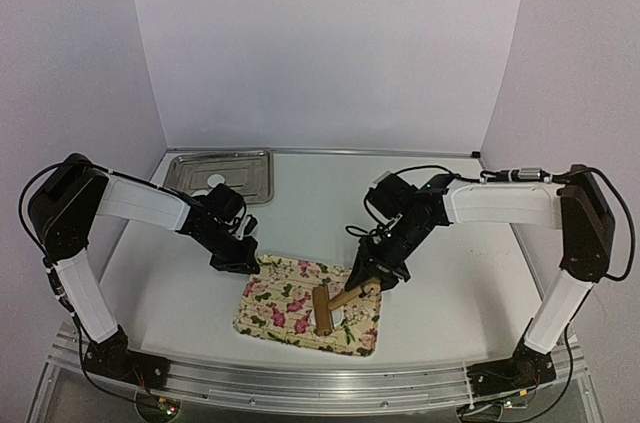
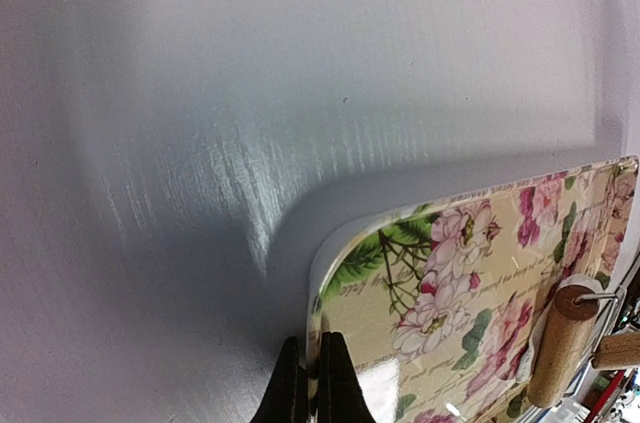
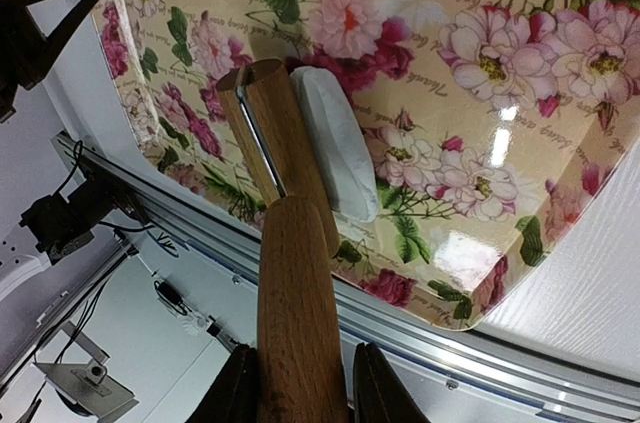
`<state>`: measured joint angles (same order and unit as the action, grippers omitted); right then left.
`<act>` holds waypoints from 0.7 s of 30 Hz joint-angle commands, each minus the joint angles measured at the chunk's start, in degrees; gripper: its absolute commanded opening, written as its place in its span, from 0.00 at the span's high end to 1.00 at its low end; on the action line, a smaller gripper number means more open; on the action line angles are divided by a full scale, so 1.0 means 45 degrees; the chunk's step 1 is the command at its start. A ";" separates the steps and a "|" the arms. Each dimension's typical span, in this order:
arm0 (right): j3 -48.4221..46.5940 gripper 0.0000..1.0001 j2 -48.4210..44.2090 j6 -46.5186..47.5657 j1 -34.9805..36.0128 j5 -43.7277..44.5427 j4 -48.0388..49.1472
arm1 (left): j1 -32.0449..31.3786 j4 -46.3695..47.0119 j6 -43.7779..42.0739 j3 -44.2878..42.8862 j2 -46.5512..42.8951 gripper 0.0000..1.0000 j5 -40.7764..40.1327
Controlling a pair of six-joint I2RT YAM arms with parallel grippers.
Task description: Roll out the dumpling wrappers from the dough
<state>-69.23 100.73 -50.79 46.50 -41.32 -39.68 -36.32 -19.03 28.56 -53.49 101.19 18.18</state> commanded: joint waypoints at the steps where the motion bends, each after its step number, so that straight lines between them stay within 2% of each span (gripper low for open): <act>1: 0.1432 1.00 -0.0109 -0.0394 -0.0031 0.3388 -0.2424 | 0.0101 -0.0136 0.0108 0.0264 -0.0619 1.00 -0.0542; 8: 0.2758 1.00 -0.1038 -0.0635 -0.0279 0.3515 -0.2491 | 0.0101 -0.0088 0.0178 0.0375 -0.0649 1.00 -0.0565; 21: 0.1053 1.00 0.1494 -0.0149 0.0300 0.3207 -0.2055 | 0.0101 -0.0124 0.0251 0.0396 -0.0750 1.00 -0.0611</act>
<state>-67.90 100.03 -50.42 46.39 -41.25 -39.40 -36.32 -19.09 29.02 -52.34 100.12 17.32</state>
